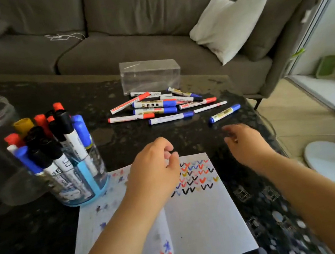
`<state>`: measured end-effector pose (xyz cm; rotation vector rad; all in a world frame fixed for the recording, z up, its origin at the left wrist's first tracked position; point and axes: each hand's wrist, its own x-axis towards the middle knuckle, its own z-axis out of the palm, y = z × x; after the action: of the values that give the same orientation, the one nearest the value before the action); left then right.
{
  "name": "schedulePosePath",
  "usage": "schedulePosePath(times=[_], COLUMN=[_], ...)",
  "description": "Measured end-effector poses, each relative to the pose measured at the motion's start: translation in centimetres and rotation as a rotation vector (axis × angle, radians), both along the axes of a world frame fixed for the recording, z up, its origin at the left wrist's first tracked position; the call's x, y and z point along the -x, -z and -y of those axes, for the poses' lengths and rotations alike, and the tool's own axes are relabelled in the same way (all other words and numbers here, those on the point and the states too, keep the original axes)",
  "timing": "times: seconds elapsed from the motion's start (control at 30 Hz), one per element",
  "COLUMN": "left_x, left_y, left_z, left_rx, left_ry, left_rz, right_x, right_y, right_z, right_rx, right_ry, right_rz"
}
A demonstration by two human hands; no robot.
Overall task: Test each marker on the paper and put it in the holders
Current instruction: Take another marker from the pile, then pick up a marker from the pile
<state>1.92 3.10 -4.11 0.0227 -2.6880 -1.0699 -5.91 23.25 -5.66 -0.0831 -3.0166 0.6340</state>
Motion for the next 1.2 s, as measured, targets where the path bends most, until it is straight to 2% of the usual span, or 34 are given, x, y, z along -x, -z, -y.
schedulePosePath(times=[0.3, 0.43, 0.5, 0.6, 0.73, 0.8, 0.9, 1.0, 1.03, 1.1, 1.2], left_x=[1.1, 1.1, 1.1, 0.6, -0.2, -0.5, -1.8, -3.3, -3.7, -4.2, -4.4], left_y=[0.9, 1.1, 1.2, 0.9, 0.2, -0.2, -0.8, -1.2, -1.3, -1.2, -0.5], left_z=[-1.1, -1.2, -1.1, -0.9, -1.2, -1.5, -1.9, -1.6, -1.4, -0.9, 0.2], left_rx=[-0.023, 0.006, 0.010, -0.003, -0.144, -0.301, -0.732, -0.945, -0.971, -0.936, -0.540], left_ry=[0.000, 0.023, 0.025, 0.034, 0.011, 0.019, 0.079, 0.134, 0.130, 0.094, 0.070], left_rz=[0.045, 0.044, 0.037, 0.048, 0.186, 0.273, 0.422, 0.512, 0.519, 0.491, 0.315], right_x=[8.4, 7.9, 6.7, 3.6, -3.8, -7.7, -12.2, -14.4, -14.6, -14.5, -13.4], right_y=[1.4, 1.3, 1.5, 0.5, -2.1, -3.0, -3.2, -2.9, -2.6, -1.8, -0.8], right_z=[0.0, 1.0, 0.9, 1.3, 2.9, 3.9, 5.6, 7.2, 7.5, 7.5, 7.2], right_rx=[-0.239, -0.377, -0.261, 0.061, 0.382, 0.558, 0.871, 1.272, 1.296, 1.180, 0.938], right_ry=[-0.132, -0.171, -0.159, -0.080, -0.023, 0.004, 0.031, 0.120, 0.131, 0.119, 0.094], right_rz=[0.086, 0.012, -0.025, -0.102, -0.178, -0.144, -0.096, 0.103, 0.186, 0.284, 0.149])
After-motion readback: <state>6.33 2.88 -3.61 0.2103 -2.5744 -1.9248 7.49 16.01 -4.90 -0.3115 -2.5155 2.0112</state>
